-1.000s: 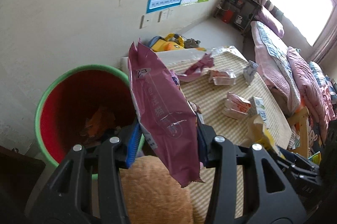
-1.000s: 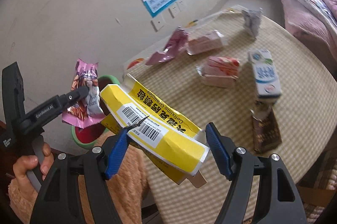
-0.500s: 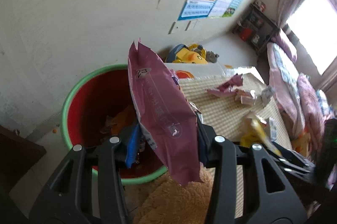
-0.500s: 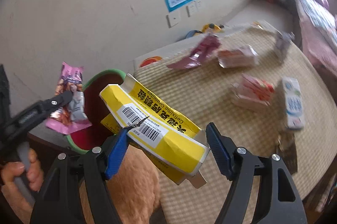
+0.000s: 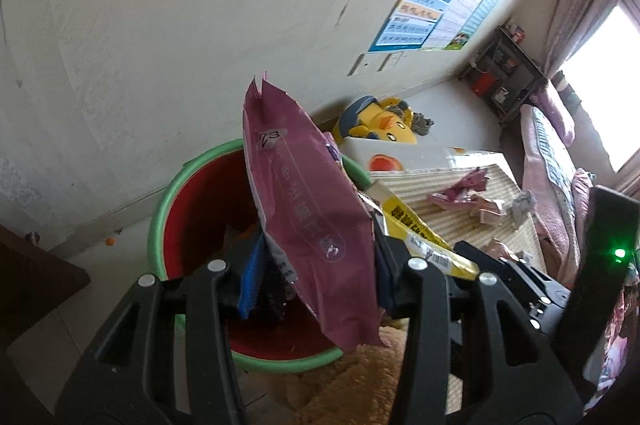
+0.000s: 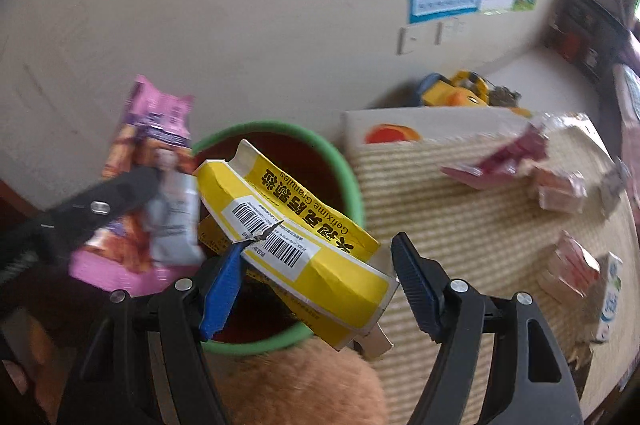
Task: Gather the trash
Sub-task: 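Carry the pink bag and yellow carton over the red bucket and open both grippers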
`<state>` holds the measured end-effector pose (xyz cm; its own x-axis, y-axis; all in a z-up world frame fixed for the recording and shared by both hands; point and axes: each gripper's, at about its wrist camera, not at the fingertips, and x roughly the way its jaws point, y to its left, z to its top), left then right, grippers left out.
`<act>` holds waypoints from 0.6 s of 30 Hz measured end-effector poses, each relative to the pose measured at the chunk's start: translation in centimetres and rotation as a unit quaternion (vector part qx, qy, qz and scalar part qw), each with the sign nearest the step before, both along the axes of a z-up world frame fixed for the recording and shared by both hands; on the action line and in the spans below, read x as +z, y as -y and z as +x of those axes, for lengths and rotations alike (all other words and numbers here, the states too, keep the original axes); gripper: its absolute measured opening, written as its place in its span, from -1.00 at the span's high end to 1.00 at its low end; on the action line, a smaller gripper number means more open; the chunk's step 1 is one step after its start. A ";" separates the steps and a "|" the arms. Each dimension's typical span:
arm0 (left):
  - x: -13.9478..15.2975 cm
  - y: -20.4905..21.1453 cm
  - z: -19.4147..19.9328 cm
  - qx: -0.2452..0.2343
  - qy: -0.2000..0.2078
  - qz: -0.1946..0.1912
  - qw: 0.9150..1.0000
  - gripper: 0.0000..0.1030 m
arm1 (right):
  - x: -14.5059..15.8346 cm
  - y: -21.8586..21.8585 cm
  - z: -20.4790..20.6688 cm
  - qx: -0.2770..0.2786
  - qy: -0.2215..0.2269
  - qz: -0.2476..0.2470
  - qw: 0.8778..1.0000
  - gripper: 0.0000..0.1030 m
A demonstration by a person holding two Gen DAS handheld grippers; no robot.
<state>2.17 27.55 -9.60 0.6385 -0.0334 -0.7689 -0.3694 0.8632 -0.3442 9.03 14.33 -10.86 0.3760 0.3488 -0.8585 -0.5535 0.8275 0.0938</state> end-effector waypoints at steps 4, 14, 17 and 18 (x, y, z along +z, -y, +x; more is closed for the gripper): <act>-0.8 -1.3 0.1 0.010 -0.009 0.006 1.000 0.14 | -0.1 -1.1 -0.3 0.019 -0.002 0.004 1.000 -0.39; -1.7 -2.5 0.0 0.025 -0.023 0.019 0.999 -0.18 | 1.1 0.0 -0.1 0.006 0.009 0.013 1.000 -0.68; -1.6 -2.3 -0.1 0.022 -0.023 0.024 0.999 -0.24 | 1.5 0.7 -0.2 -0.001 0.009 0.019 1.000 -0.69; -1.5 -2.2 -0.1 0.021 -0.023 0.026 0.999 -0.25 | 1.7 0.9 -0.3 -0.002 0.010 0.021 1.000 -0.69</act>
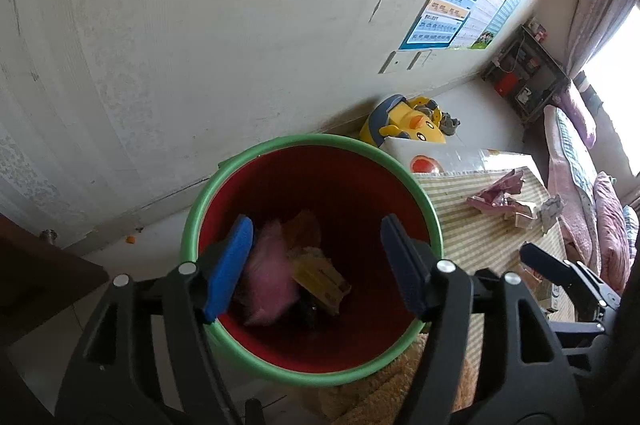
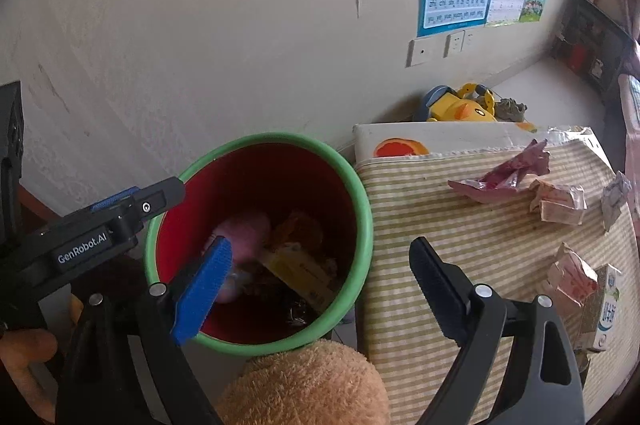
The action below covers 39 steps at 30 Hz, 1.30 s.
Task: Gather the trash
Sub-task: 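Grasp the brown cigarette box with the right gripper while the left gripper approaches the strawberry carton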
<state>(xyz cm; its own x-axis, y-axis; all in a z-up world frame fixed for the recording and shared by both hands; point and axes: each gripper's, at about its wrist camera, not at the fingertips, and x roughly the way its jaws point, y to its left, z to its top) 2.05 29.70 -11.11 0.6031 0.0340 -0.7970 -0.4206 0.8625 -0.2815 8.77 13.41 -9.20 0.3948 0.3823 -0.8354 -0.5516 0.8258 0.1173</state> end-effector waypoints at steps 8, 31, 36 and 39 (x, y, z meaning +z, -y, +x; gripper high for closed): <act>1.1 1.7 -0.2 -0.015 0.004 0.013 1.000 -0.31 | 0.7 5.2 -1.4 -0.039 0.006 0.020 0.999 -0.73; 2.9 18.1 1.9 -0.185 0.003 0.076 0.980 -0.32 | -5.4 34.2 -5.0 -0.343 -0.051 0.010 0.938 -0.74; 3.9 21.0 1.9 -0.212 0.010 0.107 0.971 -0.34 | -7.2 33.8 -3.5 -0.330 -0.069 0.018 0.941 -0.74; 4.3 22.4 2.0 -0.224 0.014 0.118 0.967 -0.35 | -8.0 33.6 -2.8 -0.317 -0.073 0.021 0.945 -0.52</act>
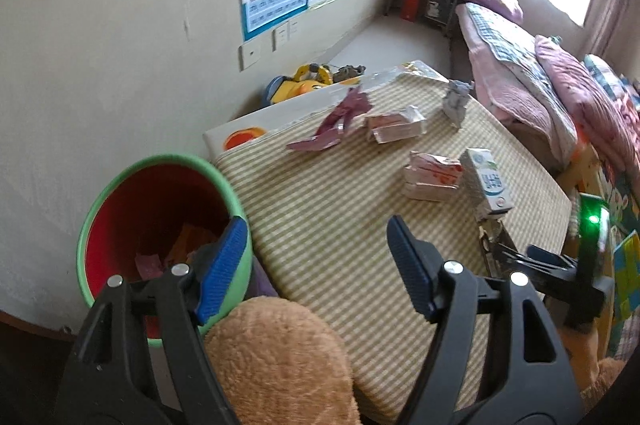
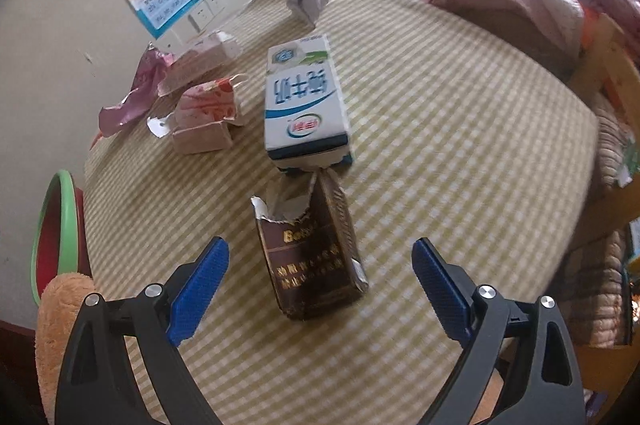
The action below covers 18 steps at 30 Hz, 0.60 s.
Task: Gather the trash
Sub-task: 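Grasp the brown cigarette box with the right gripper while the left gripper approaches the strawberry carton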
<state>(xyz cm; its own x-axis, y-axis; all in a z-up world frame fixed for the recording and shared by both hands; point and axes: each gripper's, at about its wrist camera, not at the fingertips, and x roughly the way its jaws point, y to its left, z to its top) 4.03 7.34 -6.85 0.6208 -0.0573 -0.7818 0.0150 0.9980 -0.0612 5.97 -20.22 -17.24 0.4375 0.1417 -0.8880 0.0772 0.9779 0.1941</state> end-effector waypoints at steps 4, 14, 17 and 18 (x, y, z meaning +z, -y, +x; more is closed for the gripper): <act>0.4 2.0 0.0 -0.020 0.006 0.014 1.000 -0.35 | -0.6 0.1 0.0 0.012 -0.010 0.024 1.000 -0.02; 3.0 5.9 -1.2 -0.068 0.041 0.013 0.997 -0.35 | 0.5 -3.0 -3.6 0.077 -0.012 0.056 0.995 0.01; 3.5 6.6 -1.4 -0.079 0.051 0.019 0.995 -0.43 | 0.6 -3.6 -3.7 0.081 -0.010 0.055 0.995 0.01; 3.4 6.7 -1.4 -0.081 0.051 0.018 0.995 -0.45 | 0.8 -3.6 -3.5 0.080 -0.008 0.056 0.995 0.01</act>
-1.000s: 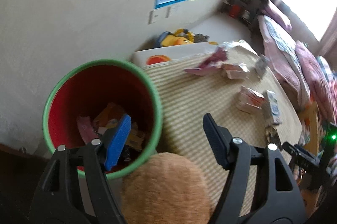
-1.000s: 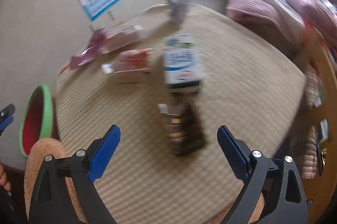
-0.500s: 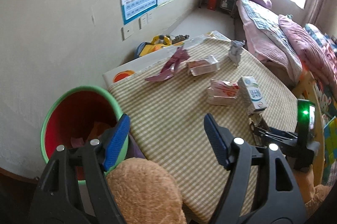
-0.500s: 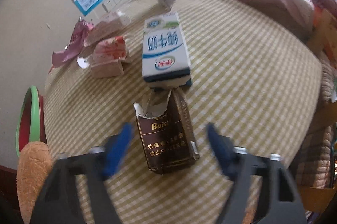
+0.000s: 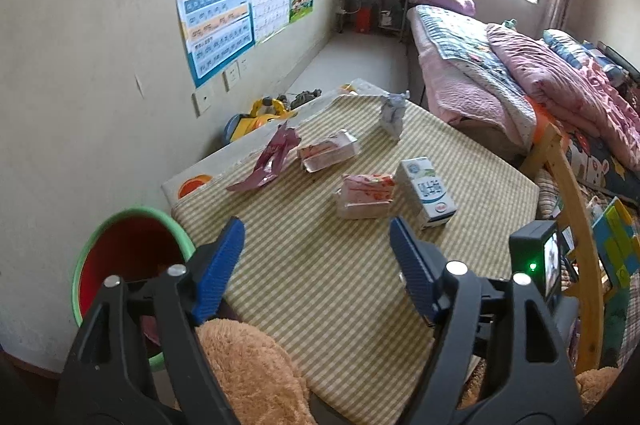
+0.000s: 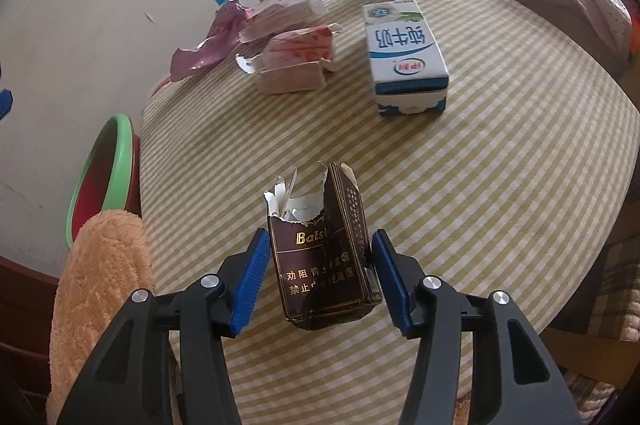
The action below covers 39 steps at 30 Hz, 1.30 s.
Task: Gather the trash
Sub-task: 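Grasp the brown cigarette box with the right gripper while the left gripper approaches the strawberry carton, then grasp the pink strawberry-print carton with the left gripper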
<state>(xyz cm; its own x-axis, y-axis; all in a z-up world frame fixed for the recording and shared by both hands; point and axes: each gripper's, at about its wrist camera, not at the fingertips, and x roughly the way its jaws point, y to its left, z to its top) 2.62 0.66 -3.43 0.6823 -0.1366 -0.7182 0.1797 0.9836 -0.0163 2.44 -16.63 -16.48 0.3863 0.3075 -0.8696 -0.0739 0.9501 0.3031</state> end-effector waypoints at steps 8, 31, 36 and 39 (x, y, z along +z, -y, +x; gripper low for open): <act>-4.1 1.6 3.7 -0.055 -0.027 0.029 0.998 -0.54 | 0.6 1.5 -0.6 -0.015 0.025 -0.005 1.000 0.01; -17.3 14.2 16.3 -0.336 -0.141 0.275 0.890 -0.54 | -0.9 4.7 -0.6 -0.029 0.020 0.111 0.993 -0.19; -16.7 13.3 16.2 -0.319 -0.147 0.247 0.903 -0.21 | -0.8 4.9 -0.7 -0.032 0.024 0.113 0.993 -0.21; -15.1 11.5 15.5 -0.282 -0.165 0.190 0.926 -0.06 | -0.6 4.7 -0.7 -0.033 0.026 0.107 0.993 -0.27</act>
